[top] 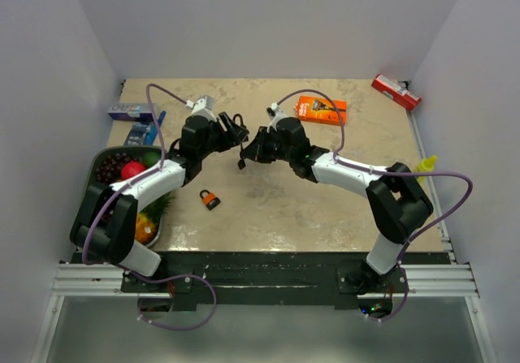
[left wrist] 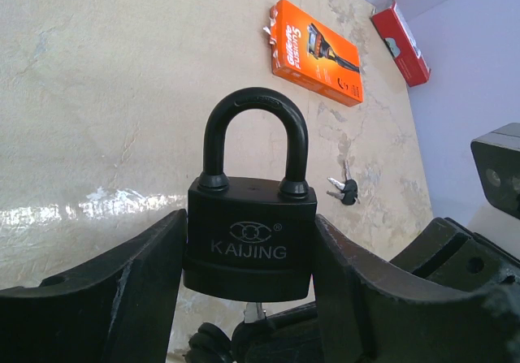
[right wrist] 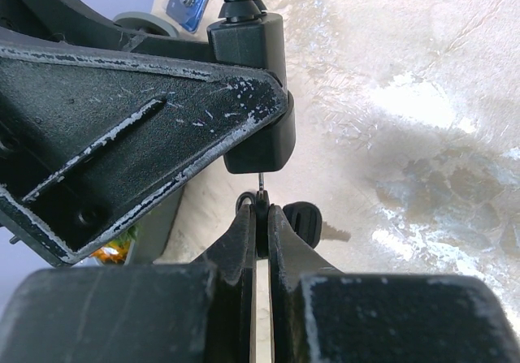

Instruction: Unlock with the key

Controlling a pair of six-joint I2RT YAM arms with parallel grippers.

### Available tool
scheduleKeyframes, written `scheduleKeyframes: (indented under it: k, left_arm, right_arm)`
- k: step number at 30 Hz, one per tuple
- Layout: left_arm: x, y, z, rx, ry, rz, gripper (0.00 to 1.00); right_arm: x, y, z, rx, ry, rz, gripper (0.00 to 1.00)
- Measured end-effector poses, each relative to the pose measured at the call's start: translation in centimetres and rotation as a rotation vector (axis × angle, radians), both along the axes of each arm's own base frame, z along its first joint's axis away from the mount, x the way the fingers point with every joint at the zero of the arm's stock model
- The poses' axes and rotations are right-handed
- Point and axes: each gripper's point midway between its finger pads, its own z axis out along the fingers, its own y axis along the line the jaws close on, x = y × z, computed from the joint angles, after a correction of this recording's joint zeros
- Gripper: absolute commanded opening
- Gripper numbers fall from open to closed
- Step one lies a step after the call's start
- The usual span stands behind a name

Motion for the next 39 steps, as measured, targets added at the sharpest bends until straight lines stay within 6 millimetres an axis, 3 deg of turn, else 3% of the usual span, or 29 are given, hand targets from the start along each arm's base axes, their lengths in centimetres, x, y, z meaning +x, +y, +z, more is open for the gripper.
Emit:
scheduleKeyframes:
  k: [11,20,23,39]
  left_arm:
    - [0.2,-0.1,0.1,0.006,-0.006,0.004,0.00]
    - [-0.9,-0.4,-2.1,0.050,0.066,-0.019,0.00]
    - [-1.7,-1.3,-2.4,0.046,0.081,-0.059,0.00]
    - [-1.4,-1.6,-1.8,0.031,0.054,-0.065,0.00]
  right_arm:
    - [0.2,-0.2,-0.2,-0.008,-0.029,-0.001,0.00]
    - [-0.8,-0.2,-2.5,-0.088,-0.089,-0.058,0.00]
    - [0.0,-0.6,-1.9,-0.094,-0.125,-0.100,0.00]
    - [0.4,-0.9,-1.3,-0.105,-0.165,-0.111,0.00]
